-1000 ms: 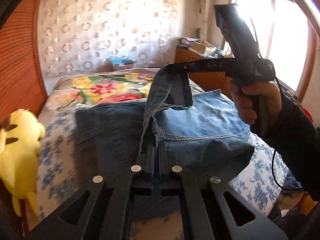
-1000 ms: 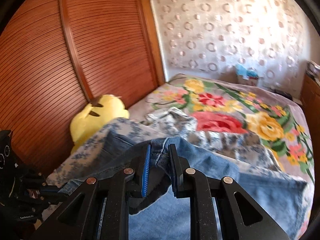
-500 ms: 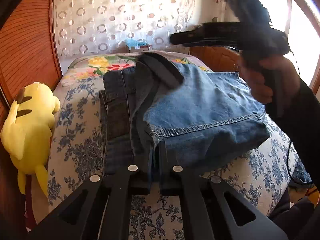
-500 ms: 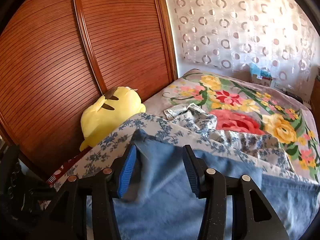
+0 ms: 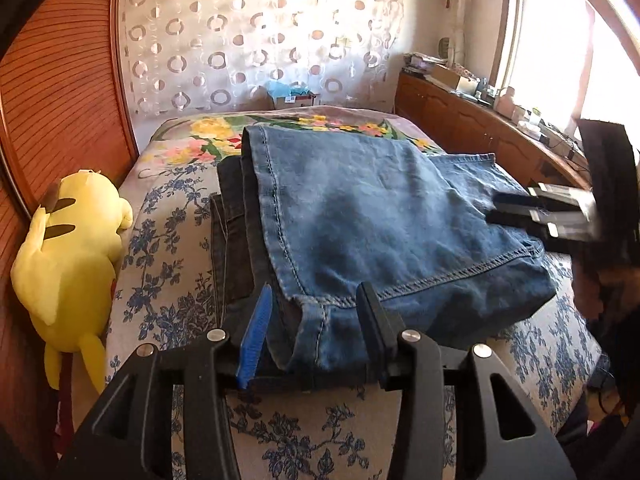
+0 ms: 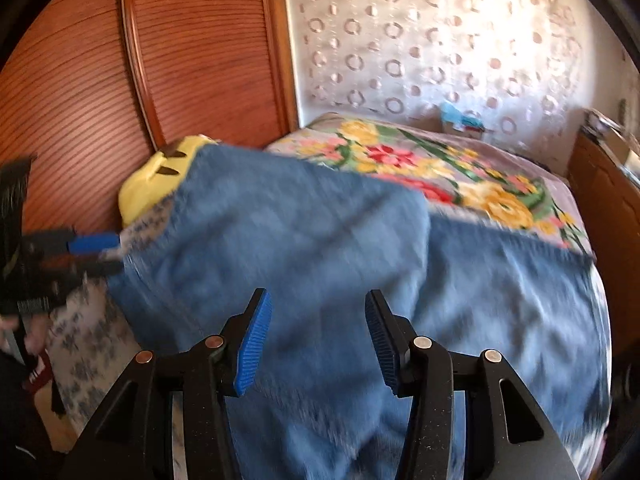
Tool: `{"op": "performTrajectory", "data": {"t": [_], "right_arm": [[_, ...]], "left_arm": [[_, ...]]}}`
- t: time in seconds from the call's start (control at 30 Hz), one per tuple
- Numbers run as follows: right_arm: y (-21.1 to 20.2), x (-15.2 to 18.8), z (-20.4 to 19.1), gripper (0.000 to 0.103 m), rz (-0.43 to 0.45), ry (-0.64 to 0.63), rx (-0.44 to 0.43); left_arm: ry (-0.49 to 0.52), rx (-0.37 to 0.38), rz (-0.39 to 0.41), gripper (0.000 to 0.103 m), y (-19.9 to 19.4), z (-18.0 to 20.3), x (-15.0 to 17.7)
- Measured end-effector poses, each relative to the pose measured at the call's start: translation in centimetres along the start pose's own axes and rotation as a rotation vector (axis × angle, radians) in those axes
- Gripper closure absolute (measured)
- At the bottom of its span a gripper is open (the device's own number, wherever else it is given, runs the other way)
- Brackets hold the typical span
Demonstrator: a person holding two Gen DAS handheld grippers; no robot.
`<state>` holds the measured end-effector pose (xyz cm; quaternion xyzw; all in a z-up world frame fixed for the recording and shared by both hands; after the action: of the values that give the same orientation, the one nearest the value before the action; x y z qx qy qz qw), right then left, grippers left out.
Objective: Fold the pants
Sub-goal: 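Smooth the folded jeans flat with both open tools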
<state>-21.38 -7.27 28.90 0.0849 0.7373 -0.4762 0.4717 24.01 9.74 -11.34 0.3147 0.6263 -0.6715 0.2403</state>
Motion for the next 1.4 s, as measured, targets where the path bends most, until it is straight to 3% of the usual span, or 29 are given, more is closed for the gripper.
{"op": "performTrajectory", "data": {"t": [0.5,0.57,0.67,0.7,0.73,0.83,1.1,1.4], "right_arm": [[-2.3,5.4,-1.2,0.052,-0.045,0.096,0.024],[-2.7,6.1,-1.0,0.052,-0.044,0.109,0.024],[-3.7,7.1,-0.8,0.052,-0.032,0.124,0.027],[-4.0,7.3,-0.8,0.052,-0.028,0.131,0.026],[-4.3,7.6,-0.8,0.052,-0.025,0.135,0.029],[-5.3,8.6,-0.6,0.052,-0.015,0.144,0.036],[-7.8,11.3,0.3,0.052,0.016,0.157,0.048],[-10.4,13.3,1.6,0.052,0.067,0.207,0.059]], "left_arm": [[0.001,-0.024,-0.037,0.058,2.4,1.4,2.3],[0.007,-0.023,-0.04,0.054,2.6,1.5,2.6],[0.024,-0.004,-0.049,0.038,2.8,2.1,2.8],[0.035,0.006,-0.057,0.026,2.9,2.4,2.9],[0.048,0.006,-0.061,0.021,3.0,2.9,3.0],[0.075,-0.041,-0.058,0.021,3.1,3.5,3.2],[0.049,-0.064,-0.03,0.021,1.9,4.4,3.2],[0.029,-0.05,0.092,0.021,-0.7,7.7,2.3]]}}
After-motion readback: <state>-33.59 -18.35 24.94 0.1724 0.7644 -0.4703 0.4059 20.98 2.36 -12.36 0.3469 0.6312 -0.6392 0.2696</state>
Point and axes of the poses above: each gripper's, at about its wrist camera, not at the fingertips, and y roughly the way its jaws point, z to its right, x to its underside, the point moved 7 cm from there along y, roughly the way its jaws point, and after that the axes turned 6 degrees about -x, right-handed, at the moved point
